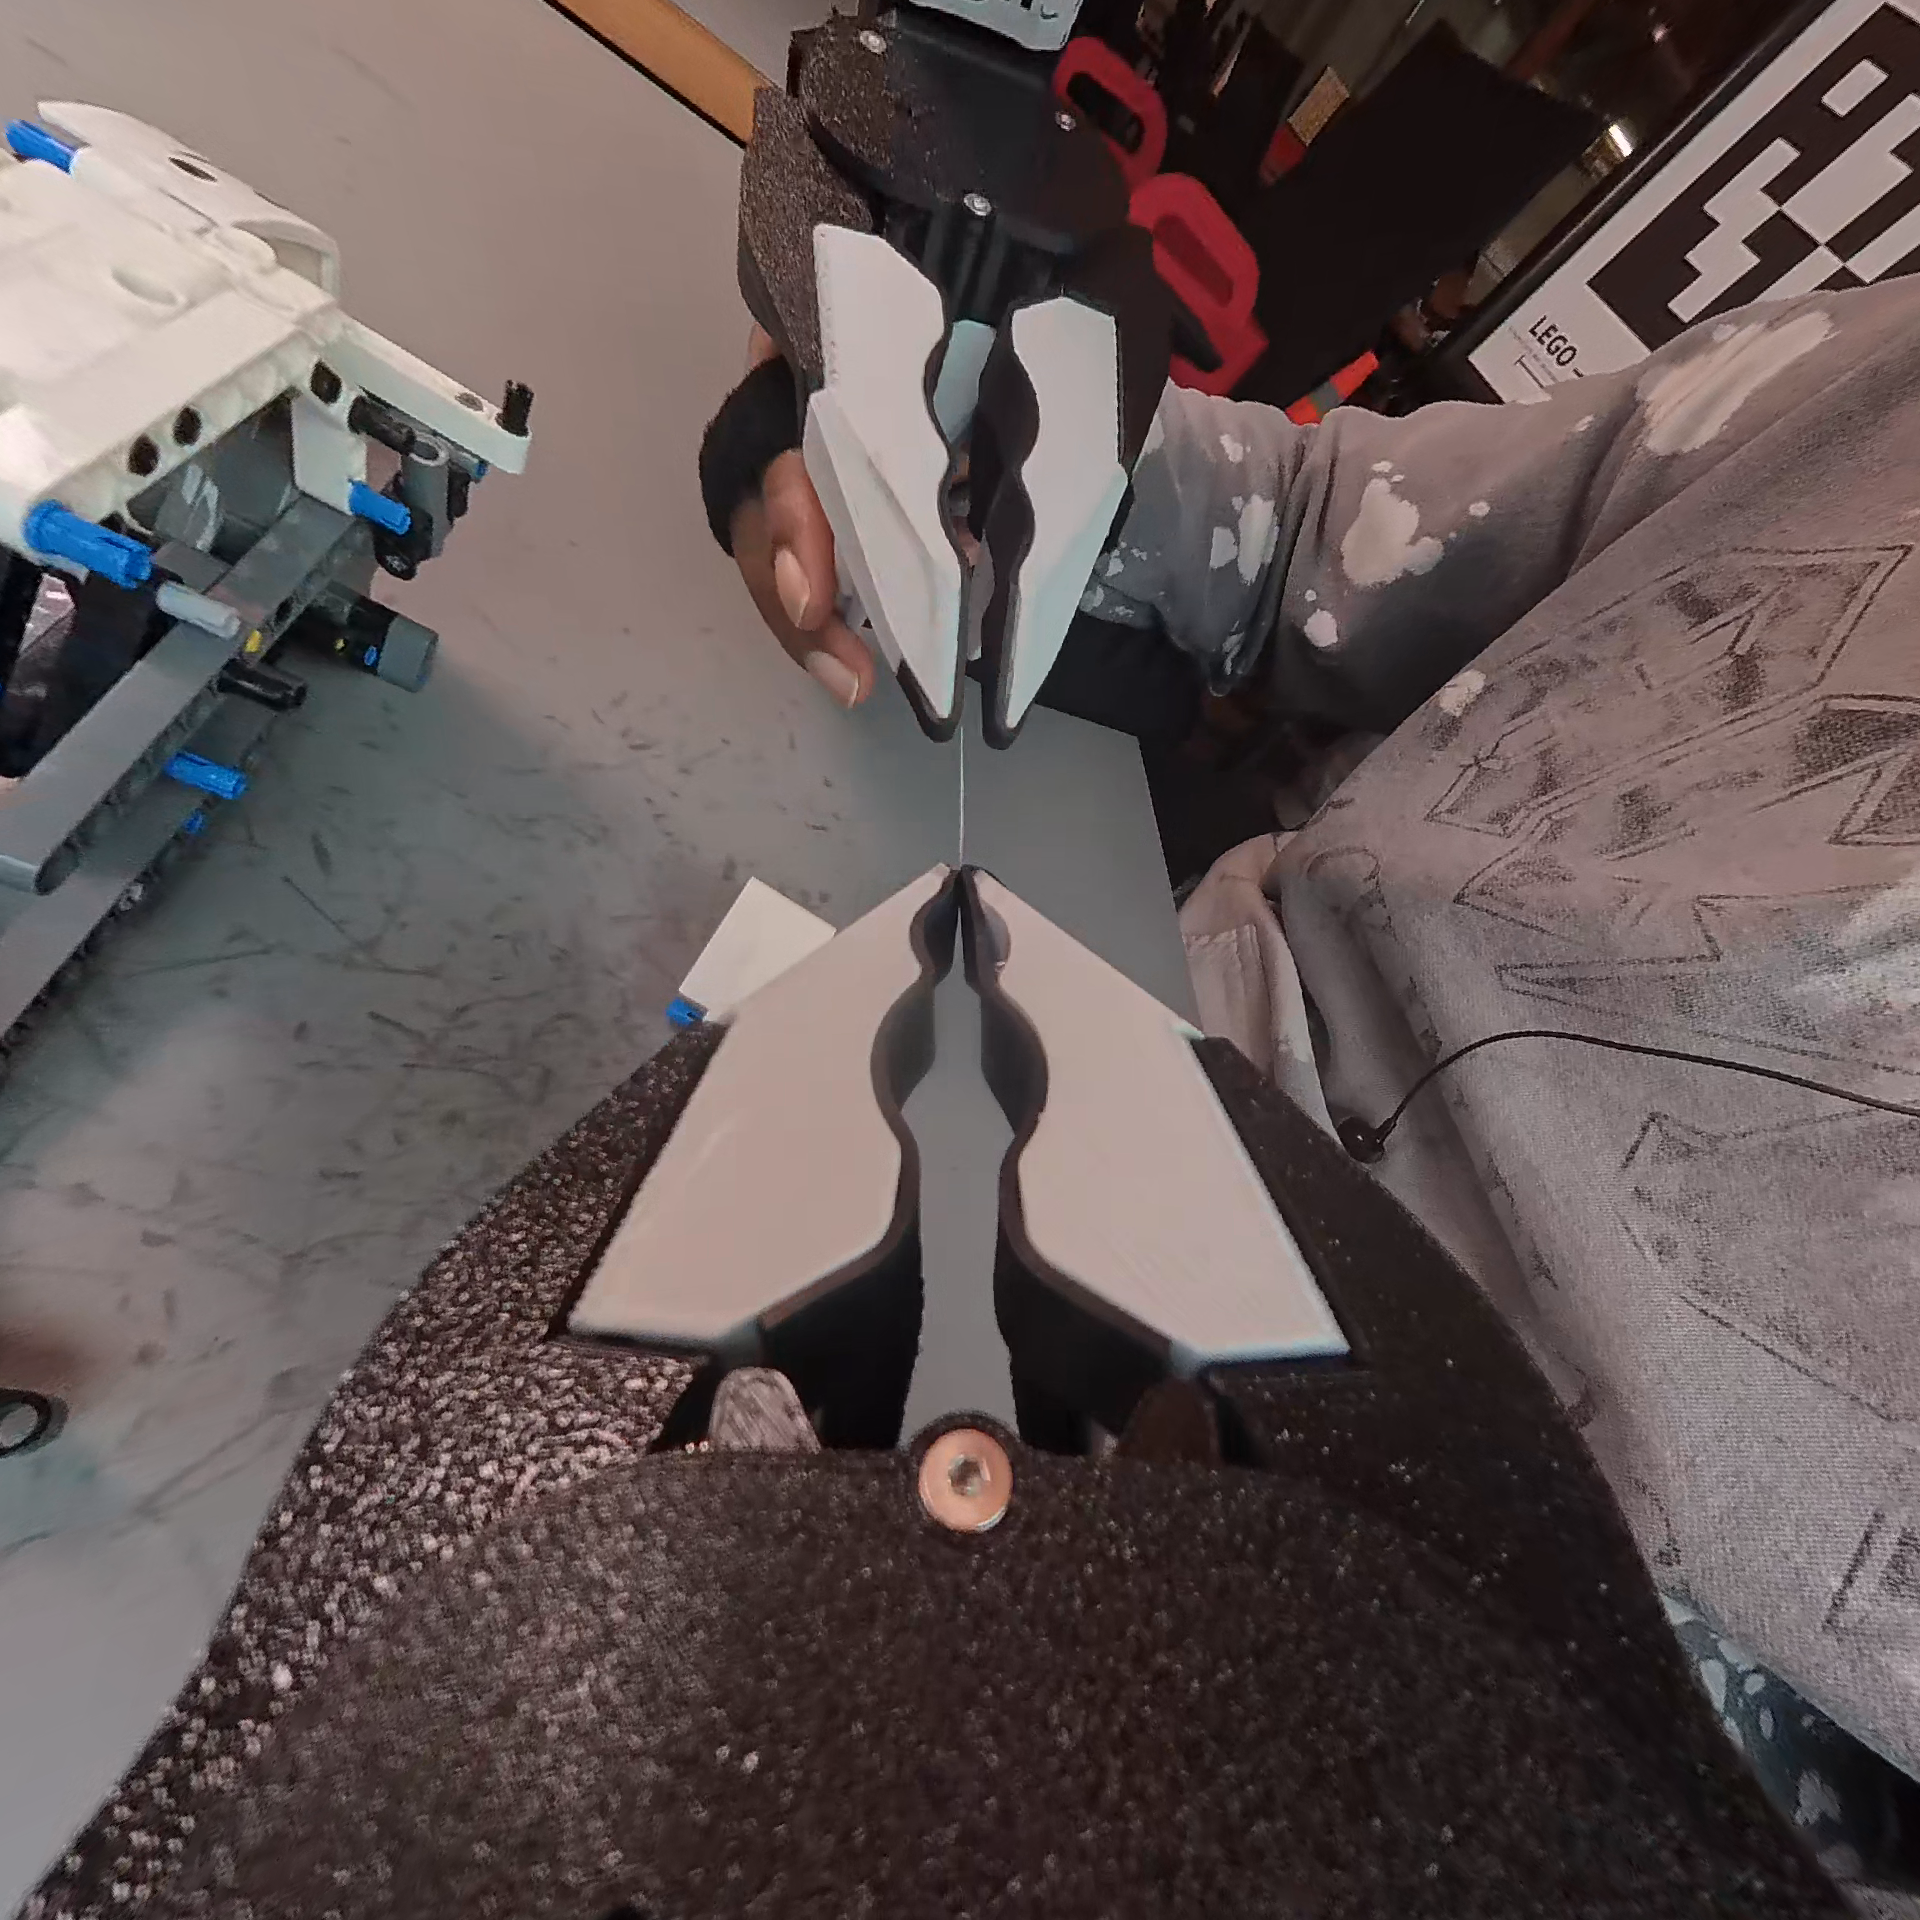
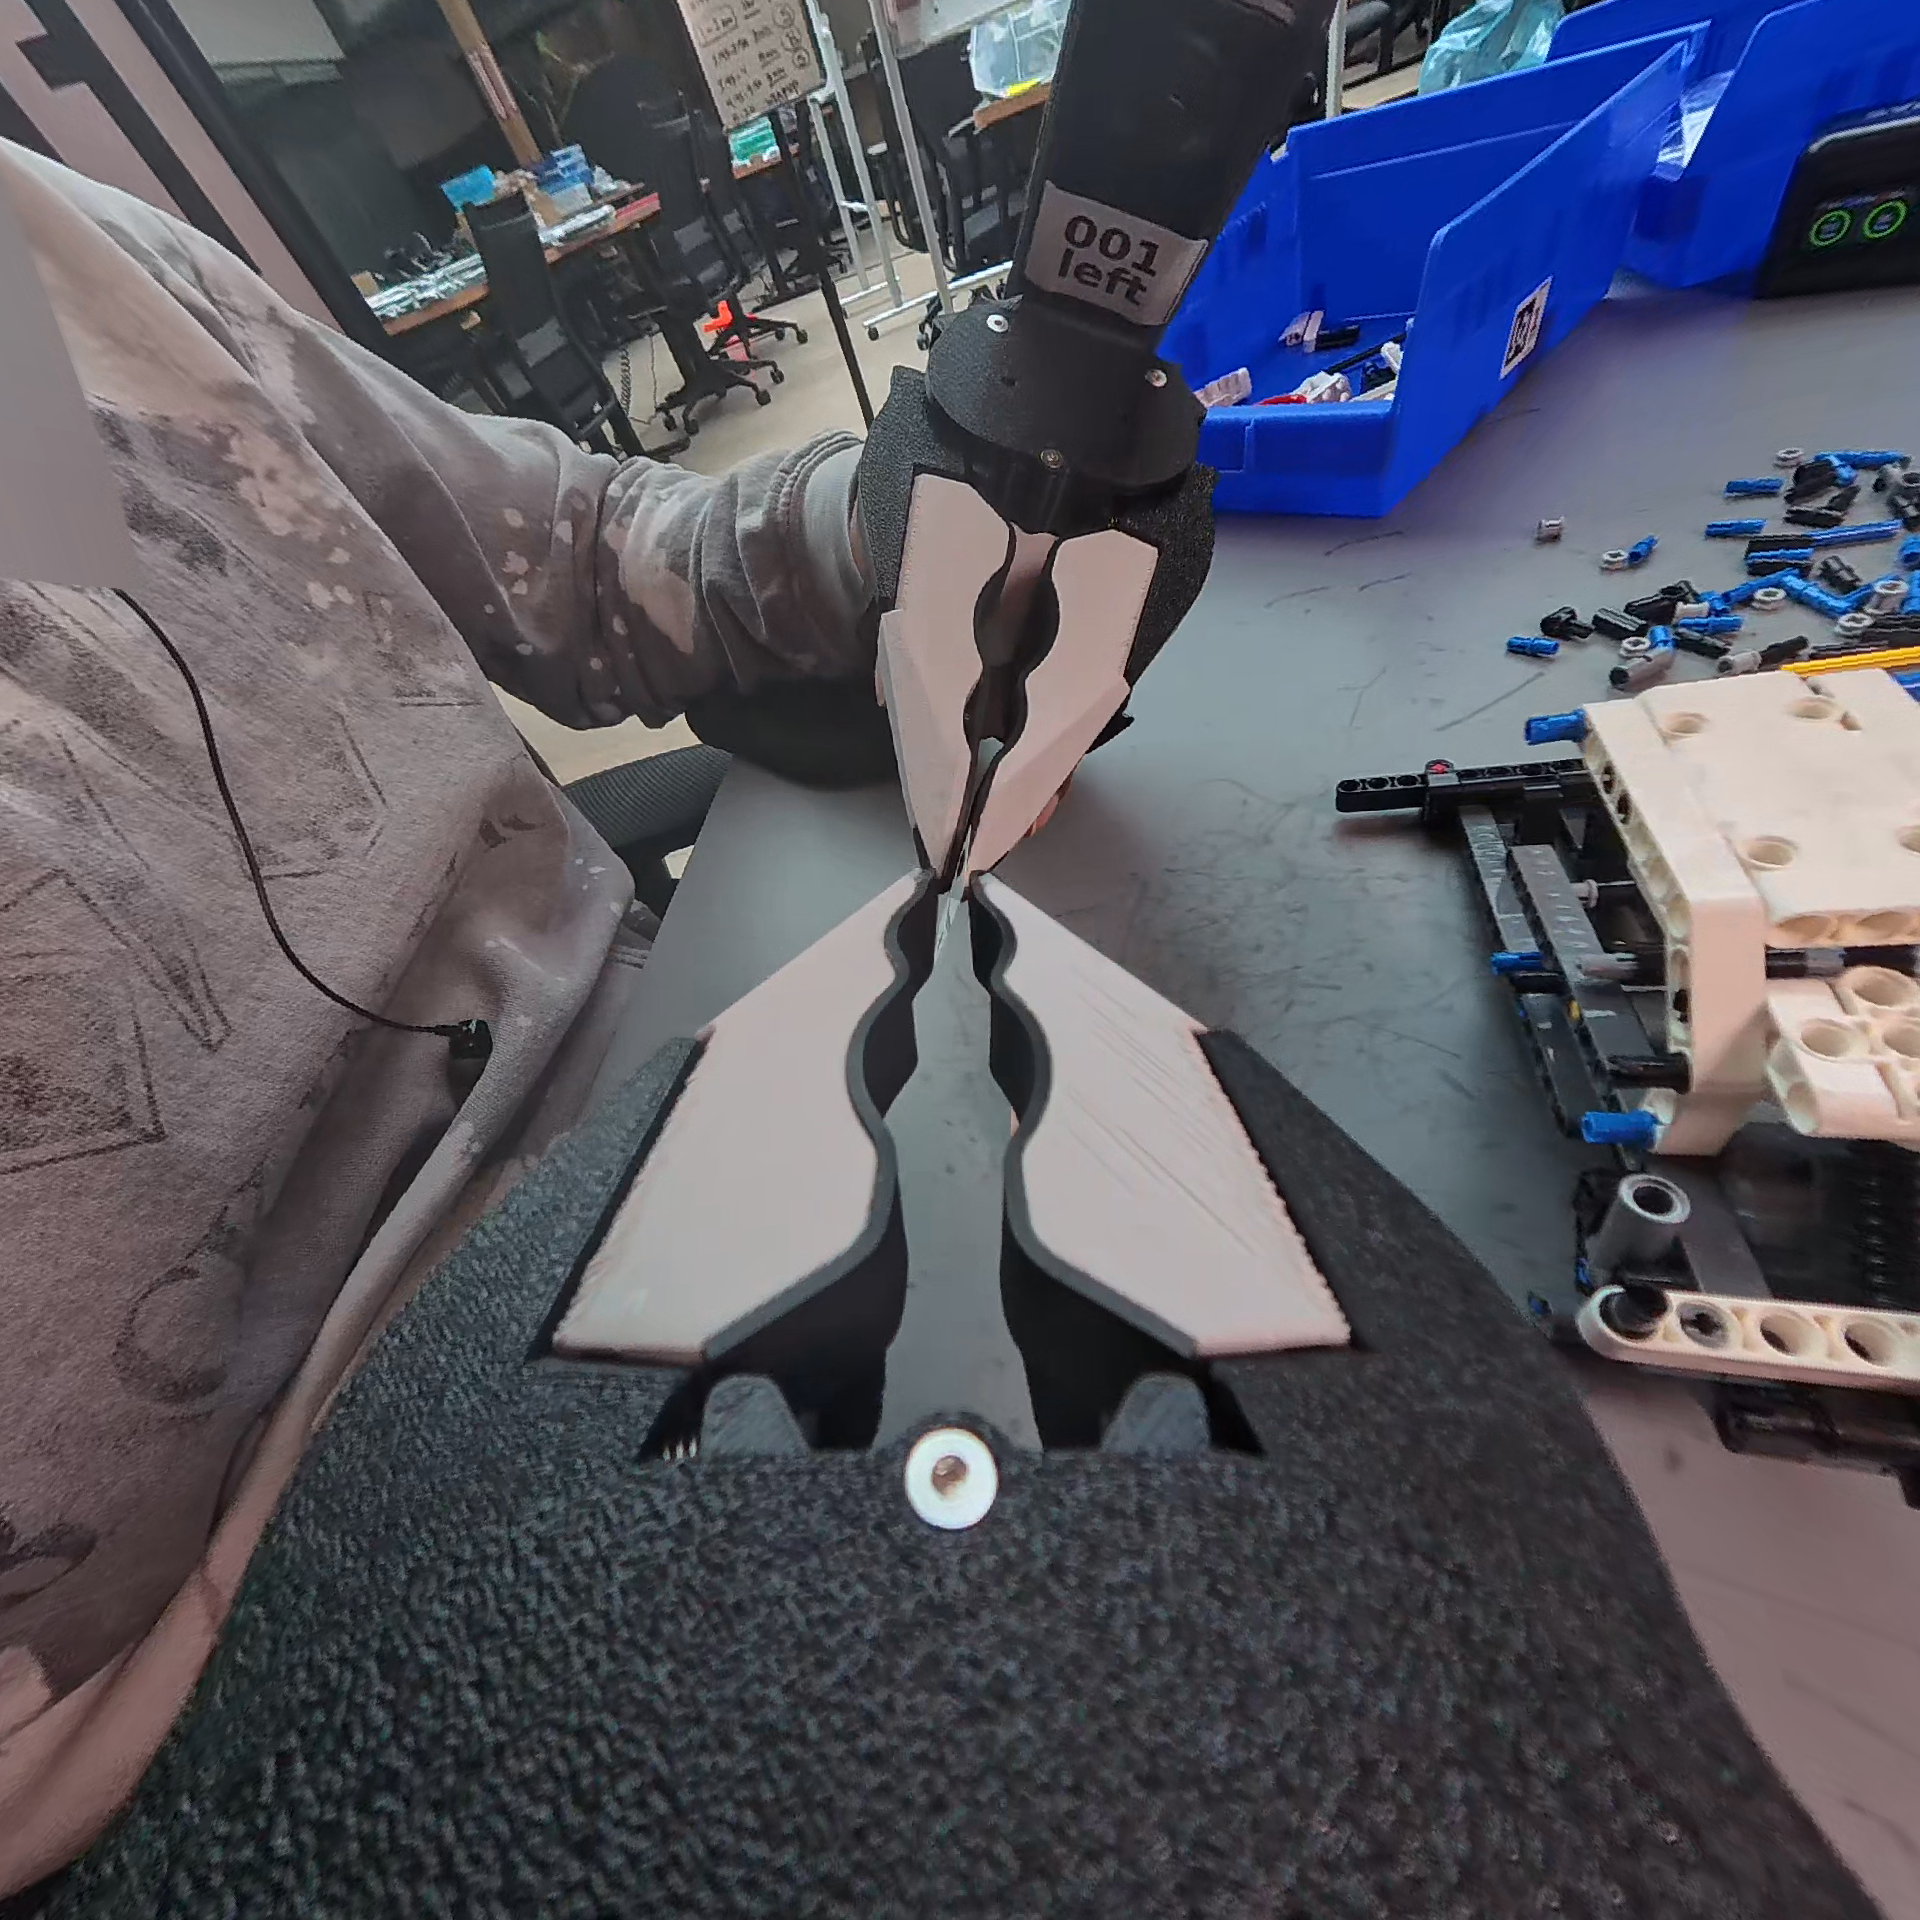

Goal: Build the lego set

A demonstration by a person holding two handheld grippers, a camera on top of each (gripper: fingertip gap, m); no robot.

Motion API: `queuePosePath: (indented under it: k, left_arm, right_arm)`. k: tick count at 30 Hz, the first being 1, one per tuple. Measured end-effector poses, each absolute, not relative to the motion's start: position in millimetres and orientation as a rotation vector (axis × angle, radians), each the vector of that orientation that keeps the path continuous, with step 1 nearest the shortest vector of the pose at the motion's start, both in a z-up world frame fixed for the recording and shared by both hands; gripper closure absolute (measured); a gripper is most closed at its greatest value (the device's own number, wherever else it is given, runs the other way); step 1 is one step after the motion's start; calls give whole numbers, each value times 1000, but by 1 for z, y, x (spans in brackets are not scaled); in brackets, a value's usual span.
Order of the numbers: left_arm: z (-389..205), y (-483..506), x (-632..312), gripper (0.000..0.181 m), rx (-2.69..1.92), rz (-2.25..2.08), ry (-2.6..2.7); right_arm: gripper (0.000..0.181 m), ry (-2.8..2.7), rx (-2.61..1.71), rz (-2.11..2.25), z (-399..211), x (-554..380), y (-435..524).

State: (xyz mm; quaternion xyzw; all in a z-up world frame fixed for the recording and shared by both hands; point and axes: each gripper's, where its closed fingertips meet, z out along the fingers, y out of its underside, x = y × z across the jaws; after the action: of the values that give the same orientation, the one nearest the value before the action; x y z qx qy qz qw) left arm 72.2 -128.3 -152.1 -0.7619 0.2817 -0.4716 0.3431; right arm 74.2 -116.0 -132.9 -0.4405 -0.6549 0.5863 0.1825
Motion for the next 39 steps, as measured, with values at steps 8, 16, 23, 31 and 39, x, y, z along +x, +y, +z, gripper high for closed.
queuePosePath:
  k: [8, 16, 23, 31, 39]
  left_arm:
    - [-153, -128, 72, 181, -1985, -1219, 730]
    - [-153, -122, 63, 162, -1944, -1087, 798]
    - [-202, -110, 52, 134, -2075, -700, 1047]
    - [-224, -107, 67, 154, -2119, -589, 1212]
    - [-225, -108, 81, 154, -2162, -523, 1053]
  right_arm:
    - [181, -1868, -1255, 1629, -140, 73, -118]
    - [181, -1821, -1342, 1603, -140, 68, -110]
    - [181, -1678, -1430, 1483, -87, 80, -84]
    - [181, -1540, -1852, 1708, -122, 88, -91]
    - [181, -1285, -2189, 1820, -154, 87, -92]
